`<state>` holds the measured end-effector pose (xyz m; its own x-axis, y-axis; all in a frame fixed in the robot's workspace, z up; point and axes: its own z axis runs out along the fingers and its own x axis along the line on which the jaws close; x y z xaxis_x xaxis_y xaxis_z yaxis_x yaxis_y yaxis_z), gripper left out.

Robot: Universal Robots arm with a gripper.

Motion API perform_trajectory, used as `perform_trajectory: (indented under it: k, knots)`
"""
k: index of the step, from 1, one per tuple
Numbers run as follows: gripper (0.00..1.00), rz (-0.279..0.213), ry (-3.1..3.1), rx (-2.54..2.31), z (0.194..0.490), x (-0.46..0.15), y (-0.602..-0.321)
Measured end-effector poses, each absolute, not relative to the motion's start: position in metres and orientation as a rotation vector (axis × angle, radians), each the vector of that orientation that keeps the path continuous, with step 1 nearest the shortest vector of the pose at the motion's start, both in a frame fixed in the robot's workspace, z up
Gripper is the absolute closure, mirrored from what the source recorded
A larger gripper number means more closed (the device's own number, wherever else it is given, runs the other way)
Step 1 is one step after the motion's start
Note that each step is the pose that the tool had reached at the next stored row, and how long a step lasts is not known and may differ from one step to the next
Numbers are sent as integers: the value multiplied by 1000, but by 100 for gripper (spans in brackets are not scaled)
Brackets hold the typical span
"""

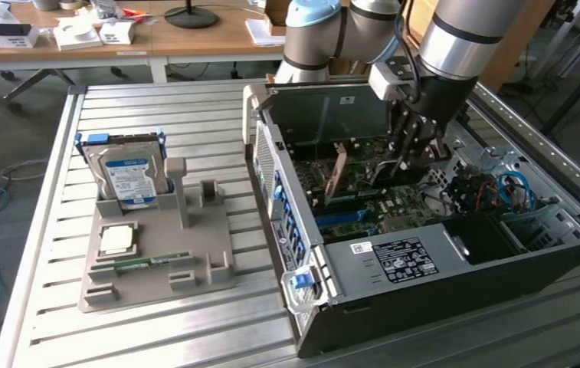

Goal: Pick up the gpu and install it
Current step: 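Insert the gpu into the slot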

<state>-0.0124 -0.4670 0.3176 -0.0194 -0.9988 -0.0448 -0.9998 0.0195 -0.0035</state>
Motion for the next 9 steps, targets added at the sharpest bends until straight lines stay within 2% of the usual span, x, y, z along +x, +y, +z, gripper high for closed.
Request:
perform_trajectory:
  k: [9]
  knots:
    - [74, 45, 2203, -2190, 312, -15, -467]
